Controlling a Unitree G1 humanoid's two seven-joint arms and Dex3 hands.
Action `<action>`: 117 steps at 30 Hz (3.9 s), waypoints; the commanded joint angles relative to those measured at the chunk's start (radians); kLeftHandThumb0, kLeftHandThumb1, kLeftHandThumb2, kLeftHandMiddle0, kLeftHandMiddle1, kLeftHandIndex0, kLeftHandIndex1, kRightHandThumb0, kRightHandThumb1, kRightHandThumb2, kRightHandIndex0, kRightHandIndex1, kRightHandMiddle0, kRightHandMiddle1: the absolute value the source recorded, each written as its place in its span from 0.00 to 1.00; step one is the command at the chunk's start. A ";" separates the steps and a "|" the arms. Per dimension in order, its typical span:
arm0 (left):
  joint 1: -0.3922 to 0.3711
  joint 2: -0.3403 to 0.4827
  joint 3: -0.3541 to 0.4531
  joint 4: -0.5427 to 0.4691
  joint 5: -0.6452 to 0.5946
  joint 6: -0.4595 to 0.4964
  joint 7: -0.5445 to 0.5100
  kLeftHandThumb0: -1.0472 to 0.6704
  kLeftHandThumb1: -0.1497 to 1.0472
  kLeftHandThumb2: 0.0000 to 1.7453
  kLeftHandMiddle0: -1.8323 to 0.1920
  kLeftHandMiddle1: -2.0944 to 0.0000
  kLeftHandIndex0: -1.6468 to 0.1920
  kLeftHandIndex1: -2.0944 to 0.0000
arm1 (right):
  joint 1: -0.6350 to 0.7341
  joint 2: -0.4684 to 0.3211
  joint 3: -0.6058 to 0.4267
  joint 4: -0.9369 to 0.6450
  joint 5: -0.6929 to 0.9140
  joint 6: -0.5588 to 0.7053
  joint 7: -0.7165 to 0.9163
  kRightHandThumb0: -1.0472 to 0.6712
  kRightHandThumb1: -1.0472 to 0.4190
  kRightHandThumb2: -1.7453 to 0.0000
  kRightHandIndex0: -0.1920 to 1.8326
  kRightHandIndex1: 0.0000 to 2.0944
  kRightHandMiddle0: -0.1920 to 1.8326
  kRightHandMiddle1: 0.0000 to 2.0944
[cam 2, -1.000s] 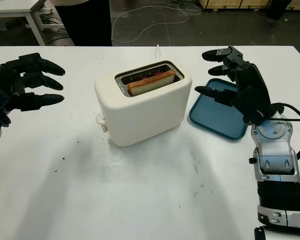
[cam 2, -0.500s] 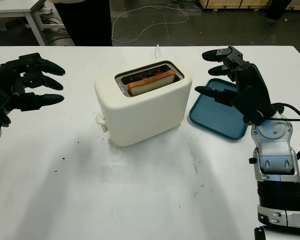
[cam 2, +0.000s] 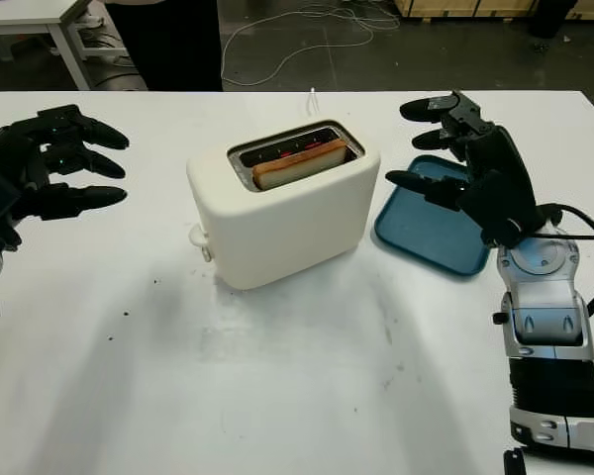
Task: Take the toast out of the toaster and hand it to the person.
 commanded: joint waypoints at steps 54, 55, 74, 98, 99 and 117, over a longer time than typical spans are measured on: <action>0.004 0.001 0.001 -0.006 -0.003 -0.015 -0.004 0.00 0.65 0.00 0.62 0.48 0.58 0.55 | -0.008 0.006 0.005 -0.005 -0.001 -0.007 -0.001 0.20 0.17 1.00 0.14 0.56 0.18 0.40; 0.003 0.000 0.002 -0.005 -0.005 -0.015 -0.004 0.00 0.65 0.00 0.62 0.48 0.58 0.55 | -0.008 0.007 0.005 -0.004 -0.001 -0.009 -0.001 0.20 0.17 1.00 0.14 0.56 0.18 0.40; 0.004 -0.001 0.001 -0.010 -0.006 -0.008 -0.003 0.00 0.65 0.00 0.62 0.49 0.58 0.56 | -0.010 0.006 0.005 0.002 0.000 -0.012 -0.001 0.20 0.17 1.00 0.14 0.56 0.18 0.40; 0.003 -0.005 0.001 -0.015 -0.008 -0.004 -0.001 0.00 0.64 0.00 0.62 0.49 0.58 0.55 | -0.009 0.007 0.005 -0.007 0.000 -0.001 -0.003 0.23 0.17 1.00 0.14 0.55 0.18 0.39; 0.002 -0.004 0.001 -0.013 -0.007 -0.008 -0.003 0.00 0.65 0.00 0.62 0.49 0.58 0.55 | -0.009 0.006 0.006 -0.008 -0.002 -0.001 -0.002 0.23 0.17 1.00 0.14 0.55 0.18 0.39; 0.006 0.000 0.004 -0.015 -0.001 -0.009 -0.002 0.00 0.65 0.00 0.62 0.49 0.58 0.55 | -0.011 0.005 0.008 -0.003 -0.004 -0.009 -0.001 0.23 0.17 1.00 0.14 0.55 0.18 0.39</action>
